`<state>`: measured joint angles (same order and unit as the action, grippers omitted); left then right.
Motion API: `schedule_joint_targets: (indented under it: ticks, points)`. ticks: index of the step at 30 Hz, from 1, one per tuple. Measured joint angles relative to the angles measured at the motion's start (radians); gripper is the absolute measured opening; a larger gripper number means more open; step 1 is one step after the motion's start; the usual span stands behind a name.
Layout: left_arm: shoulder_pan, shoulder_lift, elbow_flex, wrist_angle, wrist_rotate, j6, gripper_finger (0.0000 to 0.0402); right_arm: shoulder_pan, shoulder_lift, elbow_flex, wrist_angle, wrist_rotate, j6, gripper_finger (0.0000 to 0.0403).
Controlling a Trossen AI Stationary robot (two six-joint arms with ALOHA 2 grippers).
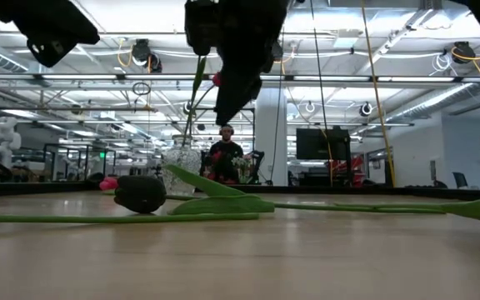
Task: Sort flowers into vase by color
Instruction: Put the black tulip into the transparent flower vase
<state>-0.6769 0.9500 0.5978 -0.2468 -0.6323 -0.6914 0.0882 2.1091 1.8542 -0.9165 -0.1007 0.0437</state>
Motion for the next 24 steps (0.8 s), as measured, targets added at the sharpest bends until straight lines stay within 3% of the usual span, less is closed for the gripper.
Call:
schedule_joint_targets:
  ticks: [9,17,24]
  points:
    - [0.000,-0.048,-0.040,0.003,0.001,0.020,0.0047,0.037,0.122,0.000,0.019,-0.061,-0.072,0.0215]
    - [0.000,-0.048,-0.040,-0.002,0.001,0.024,0.0047,0.039,0.199,0.000,0.045,-0.057,0.016,0.0213]
    - [0.000,-0.048,-0.040,-0.002,0.001,0.043,0.0047,0.042,0.228,0.002,0.069,-0.051,0.090,0.0160]
